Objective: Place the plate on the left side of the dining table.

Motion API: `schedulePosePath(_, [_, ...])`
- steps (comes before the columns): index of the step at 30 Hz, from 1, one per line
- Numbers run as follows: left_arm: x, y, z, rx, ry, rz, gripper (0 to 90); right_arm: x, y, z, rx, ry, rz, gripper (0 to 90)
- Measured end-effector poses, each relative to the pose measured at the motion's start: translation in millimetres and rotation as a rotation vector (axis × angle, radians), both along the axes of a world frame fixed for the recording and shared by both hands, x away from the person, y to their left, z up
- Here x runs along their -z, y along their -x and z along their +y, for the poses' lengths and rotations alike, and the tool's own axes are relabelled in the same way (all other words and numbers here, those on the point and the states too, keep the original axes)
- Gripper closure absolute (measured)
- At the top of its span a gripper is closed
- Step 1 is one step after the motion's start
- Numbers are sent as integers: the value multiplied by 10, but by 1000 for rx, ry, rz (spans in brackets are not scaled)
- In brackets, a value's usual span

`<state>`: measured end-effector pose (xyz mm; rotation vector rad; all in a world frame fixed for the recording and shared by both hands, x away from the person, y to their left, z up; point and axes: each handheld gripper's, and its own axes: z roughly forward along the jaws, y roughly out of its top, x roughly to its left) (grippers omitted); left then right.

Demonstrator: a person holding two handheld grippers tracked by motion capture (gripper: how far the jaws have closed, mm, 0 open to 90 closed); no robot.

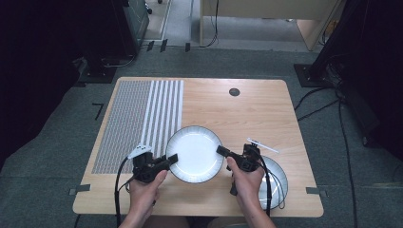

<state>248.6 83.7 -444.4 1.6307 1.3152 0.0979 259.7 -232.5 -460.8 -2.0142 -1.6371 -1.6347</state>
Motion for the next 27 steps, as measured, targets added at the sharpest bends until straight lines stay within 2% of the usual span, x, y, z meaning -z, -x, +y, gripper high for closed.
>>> schedulePosePath(5, [7,-64,136,-17,0,-2,717,13,-102,173,-7,7,3,859])
schedulePosePath(14, [35,-129,360,-39,-4,-9,717,31,-182,424,-10,30,-6,860])
schedulePosePath(23, [76,-291,656,-66,10,13,726,47,-351,731,-18,55,-8,862])
schedulePosePath(27, [108,-384,800,-82,30,31,732,61,-459,876,-26,66,-11,862])
